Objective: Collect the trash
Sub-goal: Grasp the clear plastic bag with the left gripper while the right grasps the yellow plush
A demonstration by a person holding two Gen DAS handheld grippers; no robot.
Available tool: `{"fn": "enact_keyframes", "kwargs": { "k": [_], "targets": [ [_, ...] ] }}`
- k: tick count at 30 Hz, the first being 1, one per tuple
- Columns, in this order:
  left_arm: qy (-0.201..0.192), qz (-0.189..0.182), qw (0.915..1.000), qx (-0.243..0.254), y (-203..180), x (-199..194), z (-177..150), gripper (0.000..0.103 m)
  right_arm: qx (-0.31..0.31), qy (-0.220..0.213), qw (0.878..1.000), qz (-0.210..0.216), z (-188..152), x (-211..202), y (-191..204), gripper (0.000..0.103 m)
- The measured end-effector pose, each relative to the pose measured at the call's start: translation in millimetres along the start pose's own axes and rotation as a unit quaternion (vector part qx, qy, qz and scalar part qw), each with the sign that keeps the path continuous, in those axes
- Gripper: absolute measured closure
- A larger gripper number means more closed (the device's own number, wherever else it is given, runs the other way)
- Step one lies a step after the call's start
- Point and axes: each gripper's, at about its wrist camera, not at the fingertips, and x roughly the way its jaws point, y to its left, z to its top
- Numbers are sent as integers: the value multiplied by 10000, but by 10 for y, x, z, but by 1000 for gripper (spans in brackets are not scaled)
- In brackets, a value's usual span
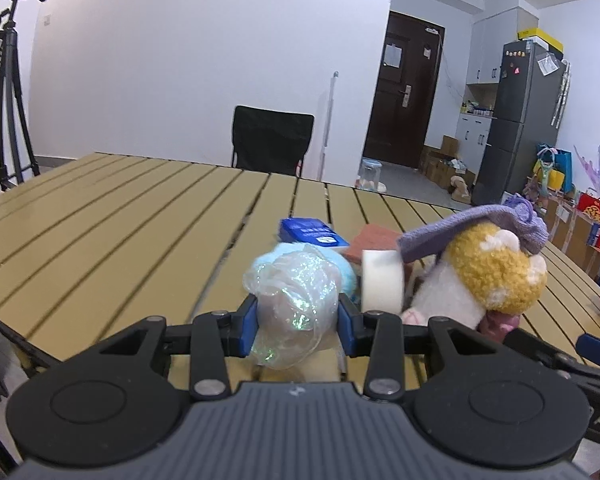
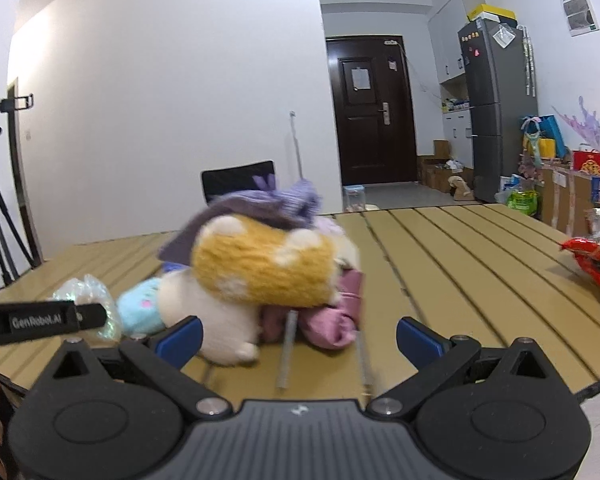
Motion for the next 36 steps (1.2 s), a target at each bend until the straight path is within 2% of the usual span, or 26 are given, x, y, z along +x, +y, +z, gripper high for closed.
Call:
{"fn": "enact_keyframes", "kwargs": {
  "k": [7, 10, 16, 23, 25, 27, 36],
  "targets": [
    [-29, 124, 9999, -71, 207, -69, 31, 63, 119, -98, 9996, 252, 29, 231, 285, 3],
    [-38, 174, 9998, -89, 263, -93, 38, 63, 264, -55, 9994, 200, 50, 394, 310, 14],
    [-2, 244, 9996, -149, 346, -88, 35, 63, 652, -166, 9977, 11, 103, 617, 260, 14],
    [28, 287, 9995, -114, 344, -93, 18, 63, 1022, 34, 9948, -17, 59, 853, 169, 35],
    [28, 294, 9995, -107, 338, -94, 27, 63, 1021, -11, 9948, 2, 53, 843, 167, 42],
    [23, 311, 9994, -118, 346, -100, 32, 63, 949, -7, 9955, 60, 57, 827, 180, 53],
    [-57, 293, 9995, -124, 324, -152, 29, 63, 401, 118, 9989, 192, 165, 627, 238, 57]
  ]
}}
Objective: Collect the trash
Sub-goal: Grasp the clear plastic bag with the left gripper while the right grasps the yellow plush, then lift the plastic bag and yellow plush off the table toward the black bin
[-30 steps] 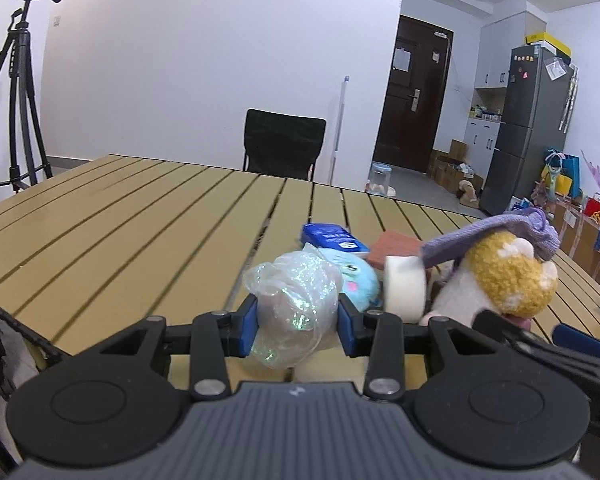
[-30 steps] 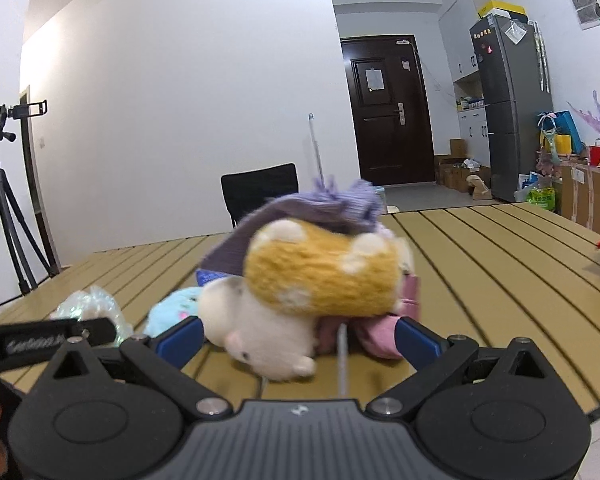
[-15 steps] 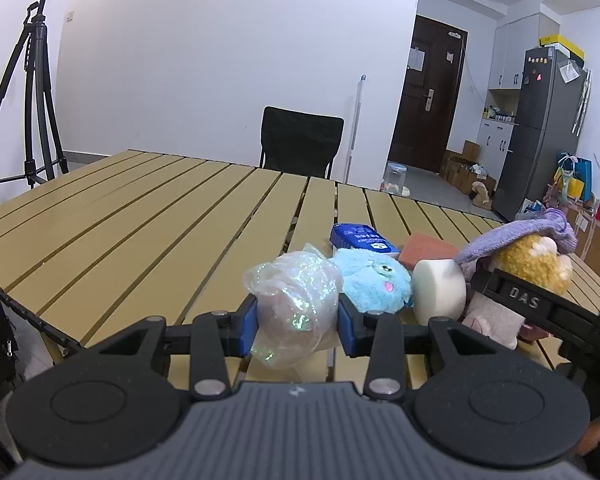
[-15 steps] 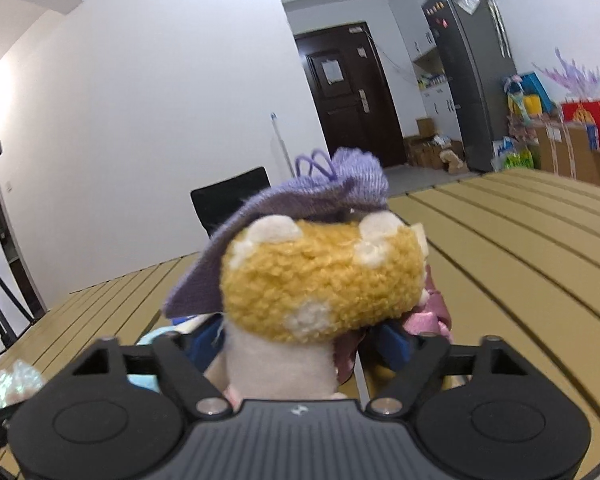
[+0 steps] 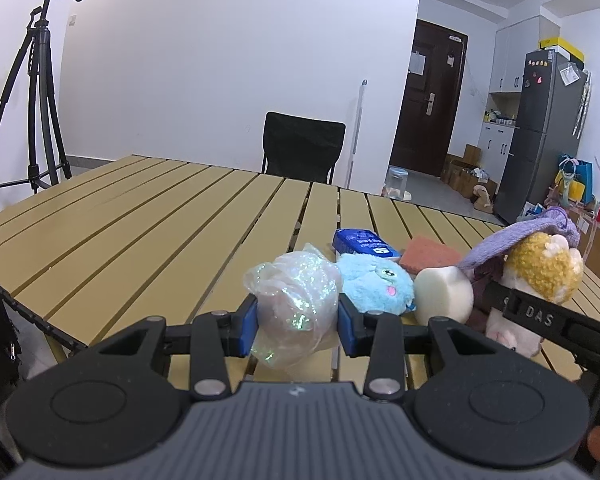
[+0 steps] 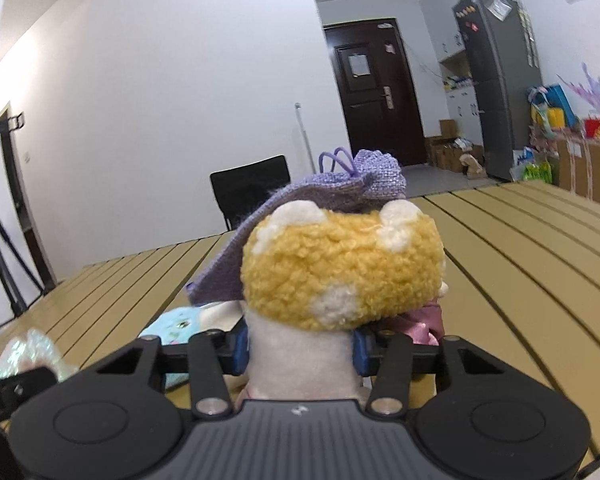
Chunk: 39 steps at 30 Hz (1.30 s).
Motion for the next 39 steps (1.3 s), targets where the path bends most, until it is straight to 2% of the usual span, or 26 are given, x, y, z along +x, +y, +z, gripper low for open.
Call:
{"fn": "enact_keyframes", "kwargs": {
  "k": [6, 12, 16, 22, 30, 39],
  "targets": [
    [-69, -51, 10000, 20, 7, -58, -13, 63, -225, 19, 9997, 48, 98, -196, -5, 57],
    [-102, -101, 9999, 59, -13, -100, -30, 63, 32, 242, 9990, 376, 185, -294, -151, 57],
    [-96, -121, 9998, 92, -23, -87, -39, 63, 65, 453, 9975, 543, 276, -252, -134, 57],
    [-48, -139, 9999, 44, 26, -25, 1, 63, -399, 649, 9963, 400, 398, -1, 76, 57],
    [-30, -122, 9999, 64, 55, -40, 20, 63, -347, 624, 9967, 397, 388, -36, 131, 57],
    [-222, -134, 9996, 126, 81, -312, -34, 63, -334, 475, 9973, 440, 322, -396, 110, 57]
  ]
}}
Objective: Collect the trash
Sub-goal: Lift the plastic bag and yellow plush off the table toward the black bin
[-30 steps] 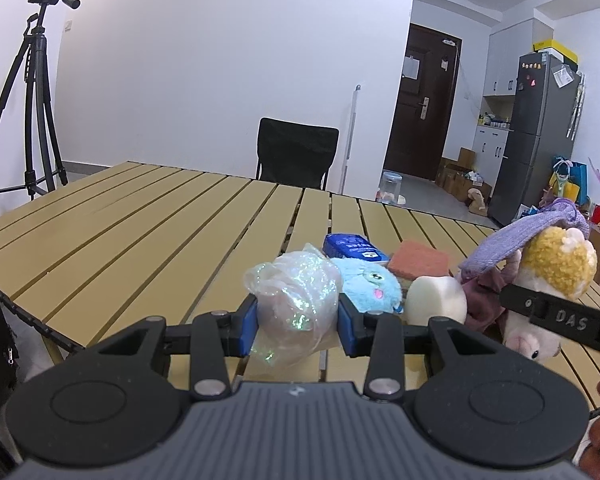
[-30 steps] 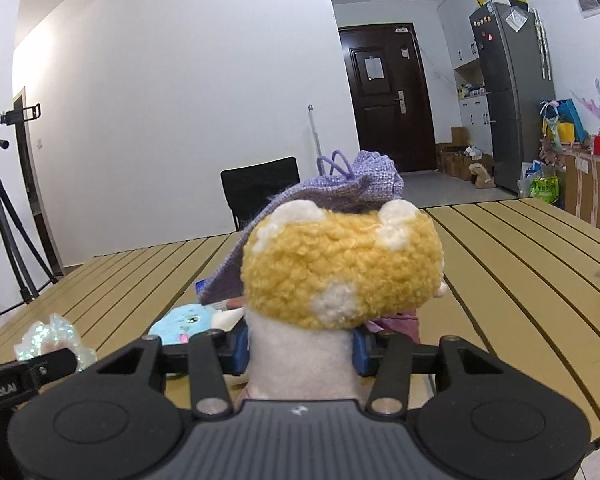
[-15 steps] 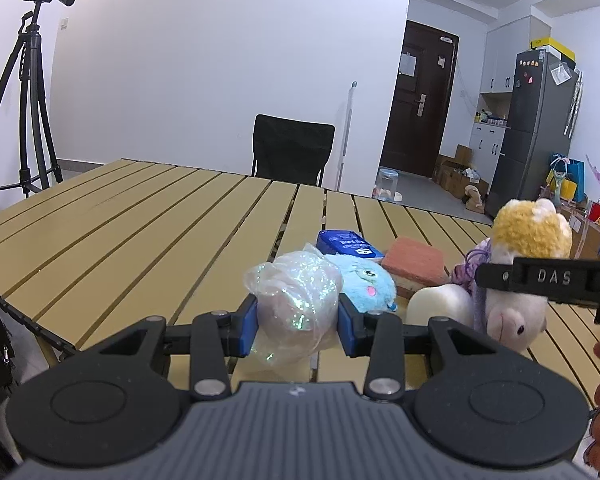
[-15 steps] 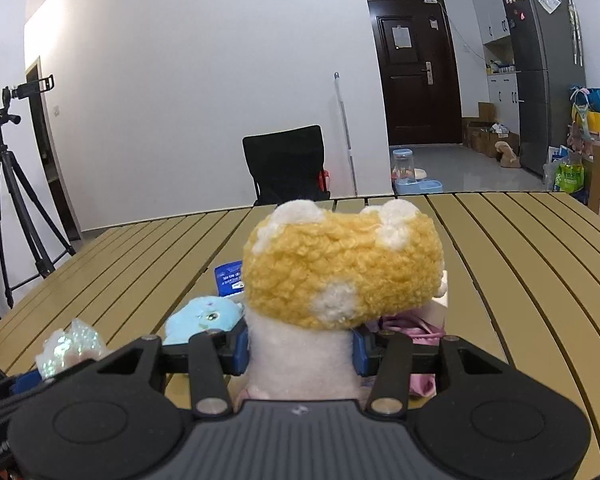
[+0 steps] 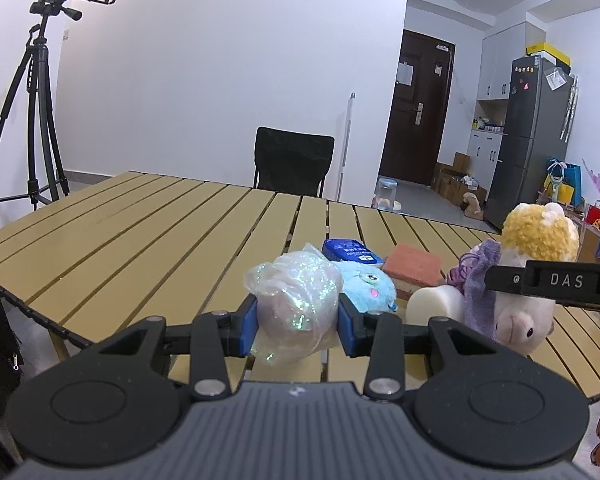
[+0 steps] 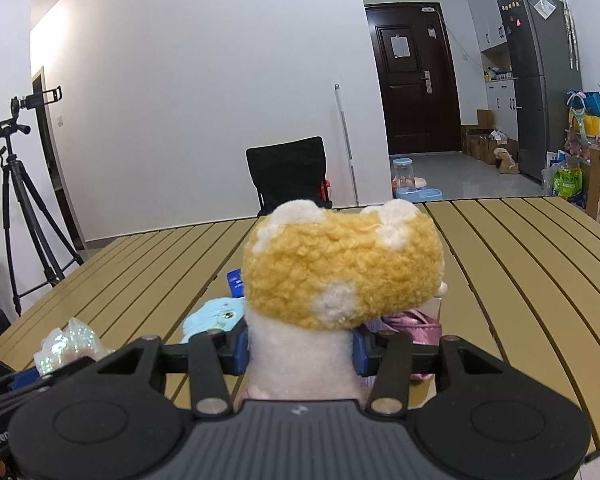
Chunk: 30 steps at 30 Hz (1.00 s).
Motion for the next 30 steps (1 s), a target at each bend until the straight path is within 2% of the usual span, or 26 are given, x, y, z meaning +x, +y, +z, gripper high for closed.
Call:
{"fn": "enact_keyframes", "kwargs": {
  "k": [12, 20, 30],
  "targets": [
    [-253, -15, 9997, 61, 3, -513, -114, 63, -125, -6, 9999, -21, -167, -588, 100, 57],
    [-154, -126, 9998, -23, 48, -853, -359, 63, -312, 59, 9995, 28, -354, -992, 243, 57],
    [80, -167, 9998, 13, 67, -1196, -694, 63, -528, 286, 9981, 120, -769, -1410, 370, 57]
  ]
}}
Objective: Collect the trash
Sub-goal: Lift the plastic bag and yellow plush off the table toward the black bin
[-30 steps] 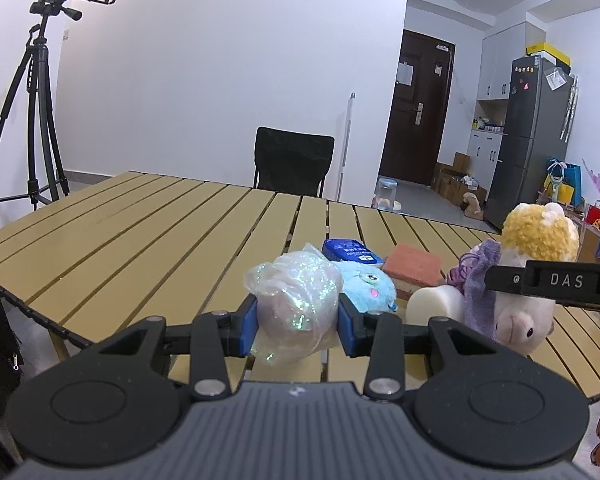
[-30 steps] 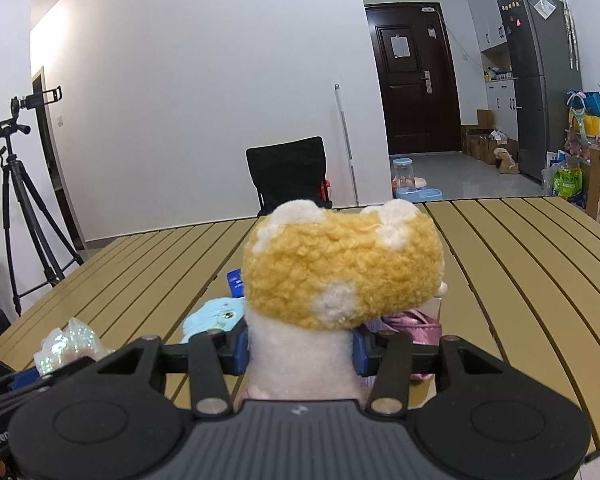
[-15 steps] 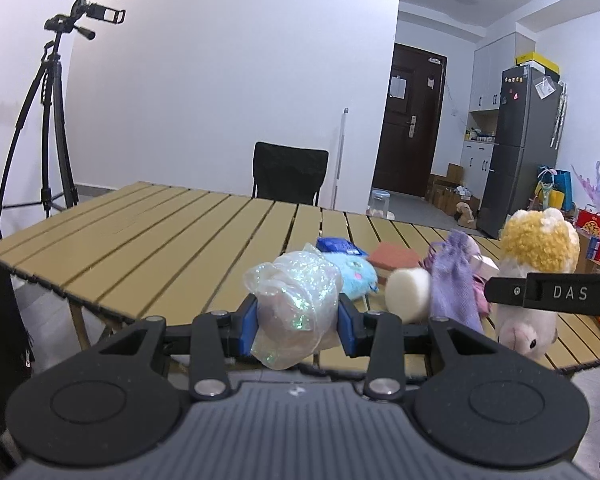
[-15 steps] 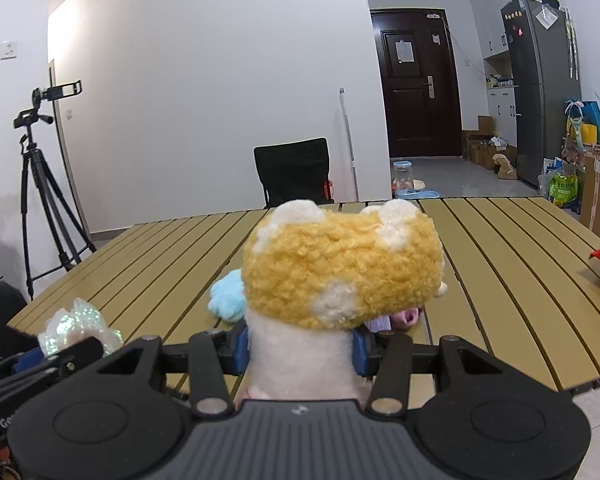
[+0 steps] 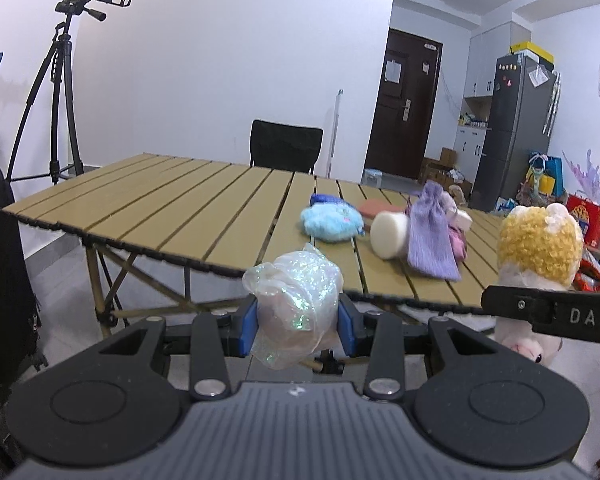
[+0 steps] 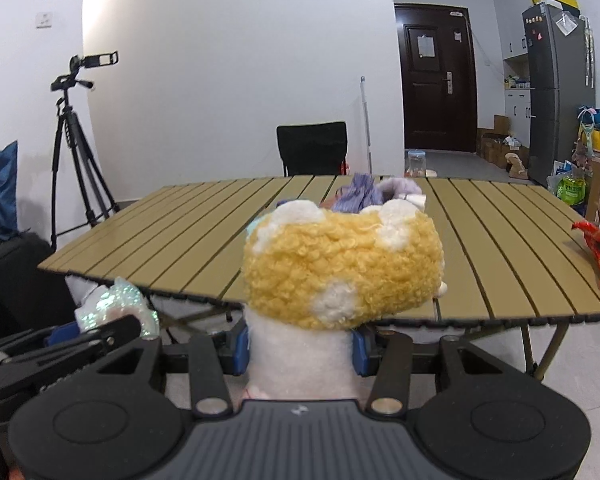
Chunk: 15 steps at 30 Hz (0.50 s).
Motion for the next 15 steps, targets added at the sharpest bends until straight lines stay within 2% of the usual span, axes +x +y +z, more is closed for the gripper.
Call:
{"fn": "enact_keyframes", "kwargs": {
  "k": [6, 15],
  "targets": [
    [229, 49, 9996, 135, 14, -124, -233, 63, -28, 258, 9996, 64, -321, -128, 72, 57],
    [664, 229, 9968, 385, 20, -213, -614, 63, 26, 849, 9964, 67, -850, -79, 82, 57]
  ]
}}
